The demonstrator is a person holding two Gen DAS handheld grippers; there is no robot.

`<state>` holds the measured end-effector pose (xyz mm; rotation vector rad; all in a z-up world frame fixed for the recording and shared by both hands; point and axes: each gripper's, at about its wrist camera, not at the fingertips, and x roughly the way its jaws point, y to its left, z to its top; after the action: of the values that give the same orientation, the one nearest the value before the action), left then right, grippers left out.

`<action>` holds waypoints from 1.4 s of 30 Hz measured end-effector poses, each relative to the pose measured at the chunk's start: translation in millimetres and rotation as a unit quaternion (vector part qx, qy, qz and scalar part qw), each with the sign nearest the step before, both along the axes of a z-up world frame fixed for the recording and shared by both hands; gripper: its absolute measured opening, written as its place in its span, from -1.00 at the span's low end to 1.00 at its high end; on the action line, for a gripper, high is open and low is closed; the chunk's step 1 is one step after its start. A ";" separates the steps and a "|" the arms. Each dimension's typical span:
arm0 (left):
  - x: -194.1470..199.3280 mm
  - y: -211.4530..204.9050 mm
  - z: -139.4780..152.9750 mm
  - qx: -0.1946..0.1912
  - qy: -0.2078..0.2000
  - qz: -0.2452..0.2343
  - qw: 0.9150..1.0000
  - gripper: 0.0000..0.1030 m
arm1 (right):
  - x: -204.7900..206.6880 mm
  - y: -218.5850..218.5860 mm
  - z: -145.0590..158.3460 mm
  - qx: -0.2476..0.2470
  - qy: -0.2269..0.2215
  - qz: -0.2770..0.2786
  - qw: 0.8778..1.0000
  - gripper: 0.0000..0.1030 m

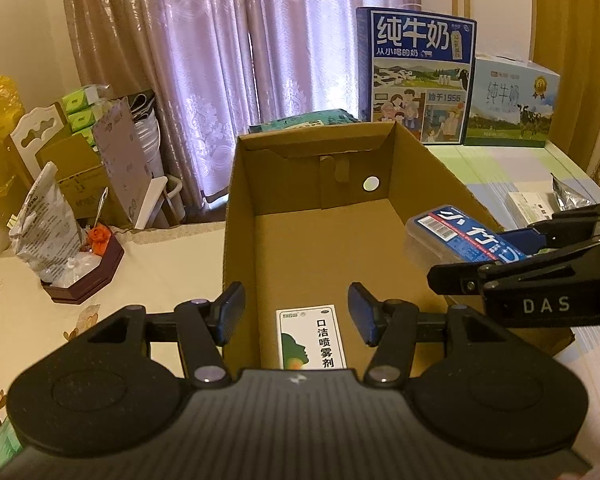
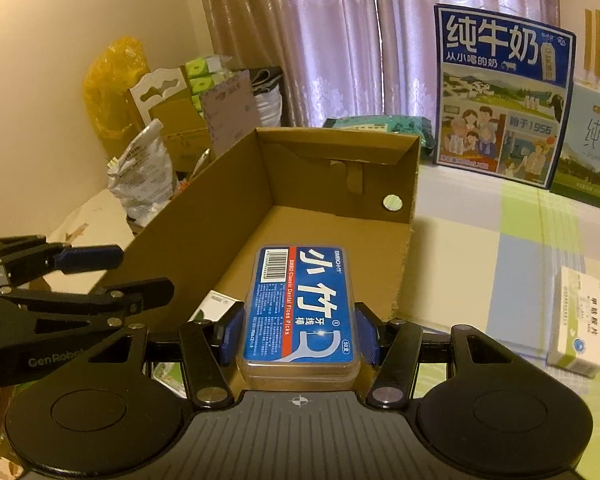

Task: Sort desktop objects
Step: 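Carry both boxes to the cardboard box and open both tools inside, then return both tools to the table and reach toward the night light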

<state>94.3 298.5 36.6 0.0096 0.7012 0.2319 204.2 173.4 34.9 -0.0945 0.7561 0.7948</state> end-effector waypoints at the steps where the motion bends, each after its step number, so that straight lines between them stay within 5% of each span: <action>1: -1.2 0.8 0.6 -0.003 0.000 0.001 1.000 0.01 | -1.4 -0.5 0.9 0.006 -0.001 0.001 1.000 0.18; 4: -6.8 1.7 2.9 -0.005 -0.003 0.006 1.000 0.02 | -2.8 -6.6 5.2 0.020 -0.009 -0.008 1.000 0.41; 18: -23.7 -31.7 28.3 -0.019 -0.034 -0.006 0.999 0.20 | -37.0 -119.1 30.3 0.035 -0.055 -0.086 0.994 0.54; 31: -11.6 -155.3 52.1 -0.041 -0.058 -0.126 0.990 0.70 | -83.6 -297.7 -5.2 -0.085 -0.067 -0.227 0.968 0.78; 34: -0.2 -186.0 42.1 -0.059 -0.047 -0.160 0.984 0.86 | -86.0 -315.6 -9.0 -0.115 -0.071 -0.239 0.962 0.82; 42: 31.5 -247.8 5.8 -0.085 0.005 -0.238 0.968 0.87 | -82.9 -326.8 -32.5 -0.196 -0.111 -0.205 0.953 0.84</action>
<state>125.9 50.7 42.4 0.0151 0.7068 -0.2898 121.3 -153.4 2.5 -0.3653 0.6796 0.2259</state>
